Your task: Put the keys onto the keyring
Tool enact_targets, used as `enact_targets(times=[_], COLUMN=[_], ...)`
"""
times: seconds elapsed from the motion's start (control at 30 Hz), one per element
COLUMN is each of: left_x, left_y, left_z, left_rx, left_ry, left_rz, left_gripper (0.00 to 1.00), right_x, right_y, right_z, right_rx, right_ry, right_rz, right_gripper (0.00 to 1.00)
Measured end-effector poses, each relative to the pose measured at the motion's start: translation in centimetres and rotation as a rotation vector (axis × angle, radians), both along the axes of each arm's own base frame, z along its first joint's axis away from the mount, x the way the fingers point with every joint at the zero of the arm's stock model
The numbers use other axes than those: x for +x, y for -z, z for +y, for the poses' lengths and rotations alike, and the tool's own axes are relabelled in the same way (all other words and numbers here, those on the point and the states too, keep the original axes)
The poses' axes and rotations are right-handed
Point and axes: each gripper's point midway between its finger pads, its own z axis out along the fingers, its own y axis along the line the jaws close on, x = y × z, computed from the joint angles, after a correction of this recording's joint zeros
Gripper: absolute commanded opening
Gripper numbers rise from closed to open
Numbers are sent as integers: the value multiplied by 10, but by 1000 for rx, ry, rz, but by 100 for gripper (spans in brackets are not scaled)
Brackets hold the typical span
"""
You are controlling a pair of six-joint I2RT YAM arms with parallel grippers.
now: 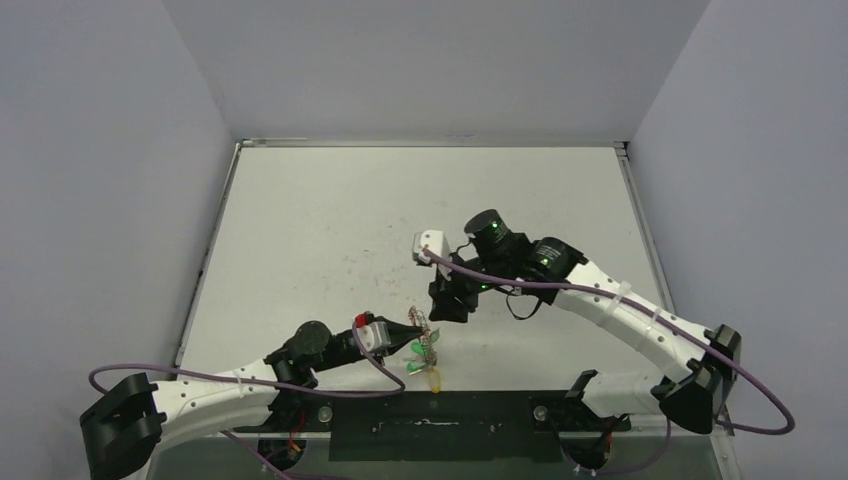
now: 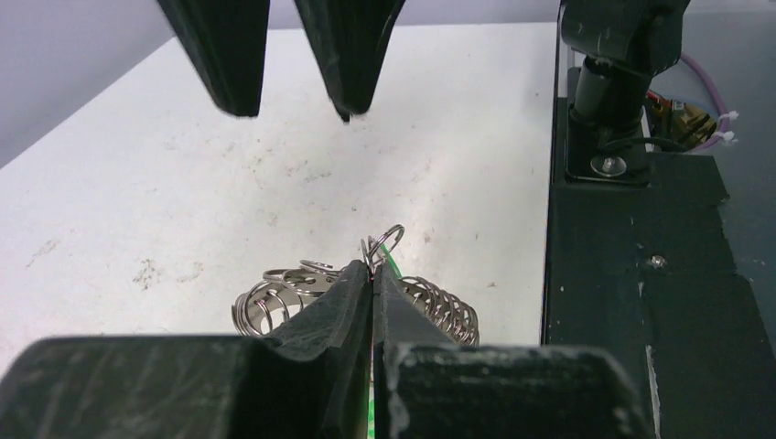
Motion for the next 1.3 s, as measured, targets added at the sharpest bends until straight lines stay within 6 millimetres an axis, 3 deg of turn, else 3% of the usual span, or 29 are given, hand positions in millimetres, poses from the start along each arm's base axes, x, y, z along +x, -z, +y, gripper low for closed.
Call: enact_targets(times=[0.13, 0.3, 0.47, 0.8, 1.3], left_x=[-2, -5, -9, -12, -13], left_y=[-12, -30, -41, -42, -42], left_z=[2, 4, 6, 5, 5], left_rx=[-67, -137, -174, -178, -179], left_ry=[2, 11, 27, 45, 48], left_rz=[-25, -62, -87, -91, -92], left_gripper=[0, 0, 0, 0, 0], right_x=[0, -21, -24, -21, -23], right_y=[-13, -8, -4, -11, 4], right_z=[-12, -14, -9, 1, 6], right_rx=[159, 267, 324, 386, 373], right_ry=[-27, -150, -208, -250, -282], right_rz=[-31, -72, -114, -156, -108], right_gripper=[39, 35, 27, 26, 20])
